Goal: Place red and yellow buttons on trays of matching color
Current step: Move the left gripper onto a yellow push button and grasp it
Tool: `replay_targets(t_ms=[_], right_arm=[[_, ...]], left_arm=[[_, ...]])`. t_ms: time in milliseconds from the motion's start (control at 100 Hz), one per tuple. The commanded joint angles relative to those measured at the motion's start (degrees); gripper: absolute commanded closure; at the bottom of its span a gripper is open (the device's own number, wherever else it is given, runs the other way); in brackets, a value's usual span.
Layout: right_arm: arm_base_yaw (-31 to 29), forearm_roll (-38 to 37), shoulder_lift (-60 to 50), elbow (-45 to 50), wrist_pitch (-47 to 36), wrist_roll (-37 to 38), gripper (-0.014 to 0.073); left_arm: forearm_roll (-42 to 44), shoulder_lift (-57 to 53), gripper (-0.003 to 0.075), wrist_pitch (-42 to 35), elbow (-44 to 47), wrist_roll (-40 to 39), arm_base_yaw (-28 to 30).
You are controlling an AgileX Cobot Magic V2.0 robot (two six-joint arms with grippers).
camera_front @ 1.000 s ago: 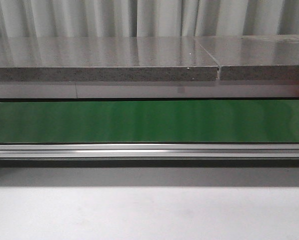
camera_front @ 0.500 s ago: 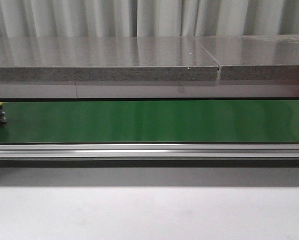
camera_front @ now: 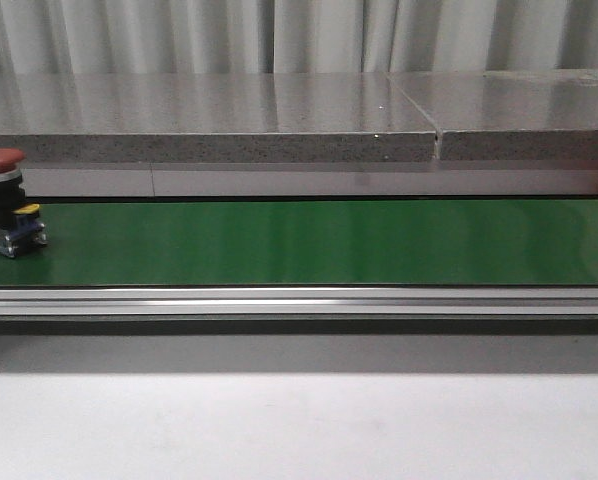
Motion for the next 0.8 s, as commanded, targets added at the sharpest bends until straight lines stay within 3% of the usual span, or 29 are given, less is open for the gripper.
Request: replay_targets(t_ms=[0, 520, 640, 790], right_arm=[[-0.1, 0.8, -0.8, -1.4, -3.4, -0.5, 0.0661], [-0.1, 0.8, -0.8, -1.4, -3.4, -0.5, 0.0661], [-0.1, 0.8, -0.8, -1.4, -3.4, -0.5, 0.0661], [-0.1, 0.8, -0.8, -1.4, -3.4, -0.5, 0.0661]], left_arm=[[-0.4, -0.5, 0.0195, -3.8, -1.5, 0.0, 0.1], [-0.4, 4.1, 0.0201, -8.6, -1.6, 0.0, 2.3], [-0.5, 4.1, 0.0246, -8.6, -1.6, 0.0, 2.3], [-0.8, 4.3, 0.0368, -8.6, -1.6, 0.0, 2.3]])
